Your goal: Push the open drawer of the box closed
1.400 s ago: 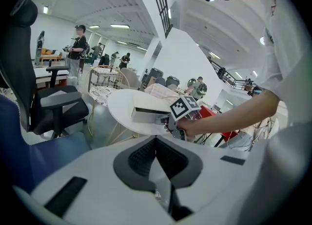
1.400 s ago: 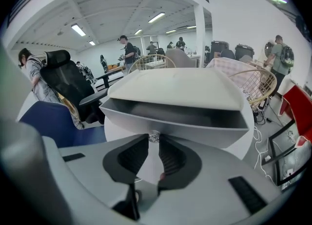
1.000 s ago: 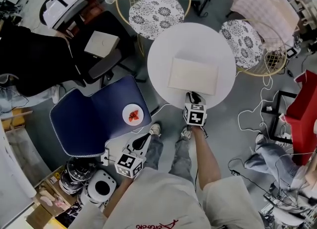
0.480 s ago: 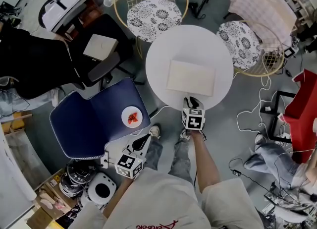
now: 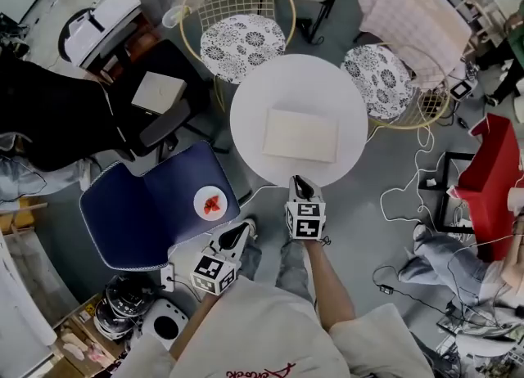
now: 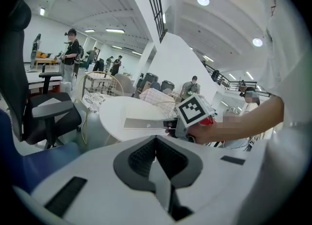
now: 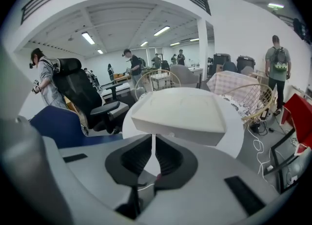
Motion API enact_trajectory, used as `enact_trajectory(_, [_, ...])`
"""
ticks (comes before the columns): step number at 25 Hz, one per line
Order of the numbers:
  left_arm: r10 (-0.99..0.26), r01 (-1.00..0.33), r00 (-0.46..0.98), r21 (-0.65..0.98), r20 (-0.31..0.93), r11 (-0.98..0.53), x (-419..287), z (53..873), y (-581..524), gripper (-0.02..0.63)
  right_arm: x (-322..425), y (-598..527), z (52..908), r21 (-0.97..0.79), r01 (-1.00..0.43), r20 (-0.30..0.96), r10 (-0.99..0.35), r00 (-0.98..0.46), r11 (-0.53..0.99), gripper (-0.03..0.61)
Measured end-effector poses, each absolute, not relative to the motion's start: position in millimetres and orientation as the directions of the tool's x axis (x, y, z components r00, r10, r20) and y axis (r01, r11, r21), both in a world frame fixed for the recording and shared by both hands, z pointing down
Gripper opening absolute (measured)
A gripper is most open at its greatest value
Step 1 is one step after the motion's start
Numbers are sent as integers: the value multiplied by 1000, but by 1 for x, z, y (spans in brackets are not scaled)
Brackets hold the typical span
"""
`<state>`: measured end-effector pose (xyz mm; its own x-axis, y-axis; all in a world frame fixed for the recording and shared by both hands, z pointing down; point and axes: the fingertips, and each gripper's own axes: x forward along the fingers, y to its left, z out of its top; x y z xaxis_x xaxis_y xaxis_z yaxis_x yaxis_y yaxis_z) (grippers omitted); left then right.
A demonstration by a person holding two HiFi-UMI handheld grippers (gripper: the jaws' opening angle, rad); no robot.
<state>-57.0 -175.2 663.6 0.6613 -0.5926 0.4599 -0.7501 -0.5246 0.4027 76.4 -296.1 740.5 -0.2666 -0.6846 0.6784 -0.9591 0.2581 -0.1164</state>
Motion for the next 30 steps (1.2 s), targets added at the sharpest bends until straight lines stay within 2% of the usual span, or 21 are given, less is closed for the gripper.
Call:
enact_trajectory(10, [-565,-654,756,342,329,-675,-47,599,-204,12,42,-234,619,-51,-933,553,-767,-324,357,17])
enact_trajectory(17, [-506,-580,812,307,289,-755,-53,576,-189,12,43,-186,589,-25,-968,515,-827,-226,249,17])
enact_trajectory(30, [-562,-621,781,246,272,-744,-47,555,-135,12,59,-135,550,-16,-971,398,-889,-226,240,17])
